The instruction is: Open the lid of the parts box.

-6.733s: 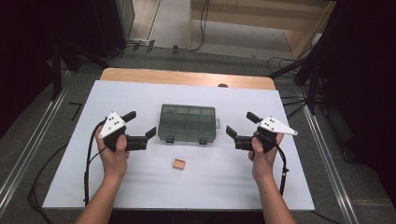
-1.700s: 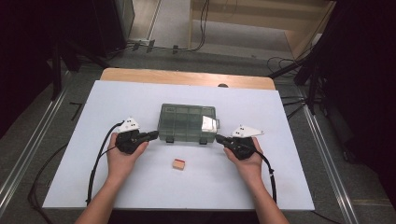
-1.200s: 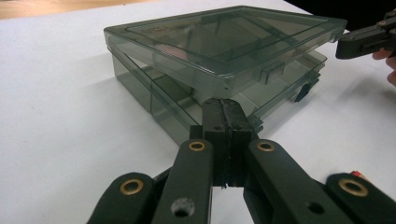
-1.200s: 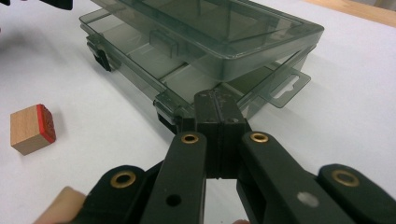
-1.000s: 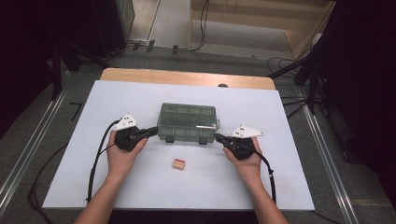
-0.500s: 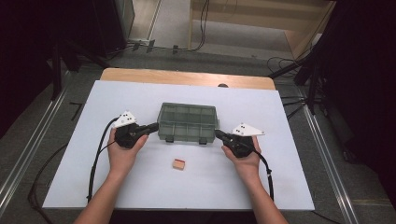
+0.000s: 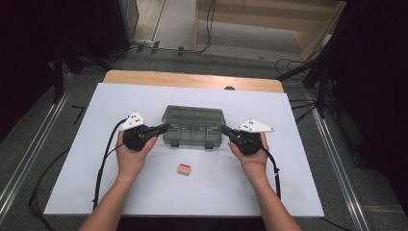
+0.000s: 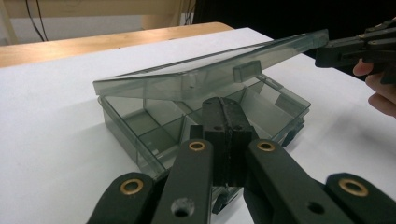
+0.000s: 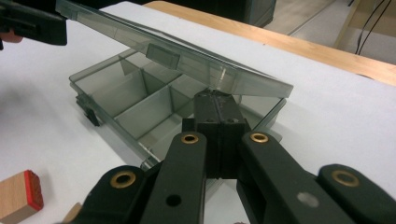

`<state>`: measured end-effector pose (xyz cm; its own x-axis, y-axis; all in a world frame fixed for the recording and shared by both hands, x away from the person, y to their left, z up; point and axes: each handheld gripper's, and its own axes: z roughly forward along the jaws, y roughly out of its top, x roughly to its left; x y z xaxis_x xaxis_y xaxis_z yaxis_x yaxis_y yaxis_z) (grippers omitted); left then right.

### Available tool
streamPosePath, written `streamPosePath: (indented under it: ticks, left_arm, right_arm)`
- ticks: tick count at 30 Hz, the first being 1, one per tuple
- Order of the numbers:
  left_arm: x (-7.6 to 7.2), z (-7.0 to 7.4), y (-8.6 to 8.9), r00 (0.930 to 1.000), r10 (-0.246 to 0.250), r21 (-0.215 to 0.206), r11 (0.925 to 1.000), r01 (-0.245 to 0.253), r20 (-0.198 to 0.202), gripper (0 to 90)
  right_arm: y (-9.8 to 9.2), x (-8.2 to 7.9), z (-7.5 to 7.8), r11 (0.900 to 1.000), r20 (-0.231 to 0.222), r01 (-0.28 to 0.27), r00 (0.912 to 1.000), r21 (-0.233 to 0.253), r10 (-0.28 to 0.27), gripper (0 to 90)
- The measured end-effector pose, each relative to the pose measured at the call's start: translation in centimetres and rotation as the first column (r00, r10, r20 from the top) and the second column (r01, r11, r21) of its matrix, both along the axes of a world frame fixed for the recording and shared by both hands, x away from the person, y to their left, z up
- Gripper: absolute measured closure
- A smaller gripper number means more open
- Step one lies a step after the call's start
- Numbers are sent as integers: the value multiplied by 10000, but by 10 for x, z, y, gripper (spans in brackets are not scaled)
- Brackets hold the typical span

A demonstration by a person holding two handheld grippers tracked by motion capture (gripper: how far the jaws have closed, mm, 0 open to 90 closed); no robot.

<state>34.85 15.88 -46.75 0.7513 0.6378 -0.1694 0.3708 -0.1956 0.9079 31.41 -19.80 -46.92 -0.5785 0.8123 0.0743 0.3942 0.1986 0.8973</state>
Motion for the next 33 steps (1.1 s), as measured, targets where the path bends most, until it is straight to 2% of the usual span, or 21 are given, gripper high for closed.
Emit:
streamPosePath:
  ticks: [4, 6, 8, 12, 15, 19, 21, 22, 25, 31, 33]
  left_arm:
    - [-2, 0, 2, 9997, 79, 267, 9996, -85, 224, 885]
    - [-4, 0, 5, 9989, 218, 230, 9995, -228, 411, 823]
    - [-4, -1, 8, 9975, 395, 104, 9991, -402, 581, 732]
    - [0, 0, 12, 9949, 815, -78, 9967, -812, 594, 498]
    - [5, -1, 13, 9932, 943, -137, 9955, -936, 689, 331]
    - [15, 0, 12, 9956, 837, -294, 9962, -825, 430, 128]
    - [18, 1, 9, 9950, 805, -77, 9968, -801, 597, 76]
    - [20, 1, 7, 9954, 738, -8, 9973, -739, 606, 14]
    - [28, 3, 1, 9957, 652, 145, 9977, -663, 652, 0]
    - [45, 3, -2, 9971, 580, -34, 9983, -579, 493, 0]
    - [51, 3, -2, 9966, 635, -42, 9980, -634, 520, 46]
  right_arm:
    - [0, 4, 4, 9998, 58, 86, 9999, 155, -87, 877]
    - [-1, 5, 6, 9998, 68, 91, 9999, 186, -92, 878]
    - [-1, 7, 7, 9997, 78, 109, 9999, 215, -111, 878]
    - [-2, 10, 10, 9995, 92, 155, 9998, 259, -158, 878]
    - [-2, 13, 11, 9991, 65, 189, 9998, 372, -191, 878]
    - [-2, 16, 14, 9986, 99, 227, 9997, 469, -232, 878]
    - [-2, 18, 14, 9982, 82, 269, 9996, 543, -273, 878]
    - [-2, 19, 15, 9981, 72, 264, 9996, 550, -269, 878]
    - [-2, 22, 16, 9978, 86, 329, 9994, 572, -335, 878]
    - [-2, 28, 20, 9958, 101, 504, 9986, 764, -513, 878]
    - [-2, 30, 21, 9956, 95, 538, 9985, 766, -547, 878]
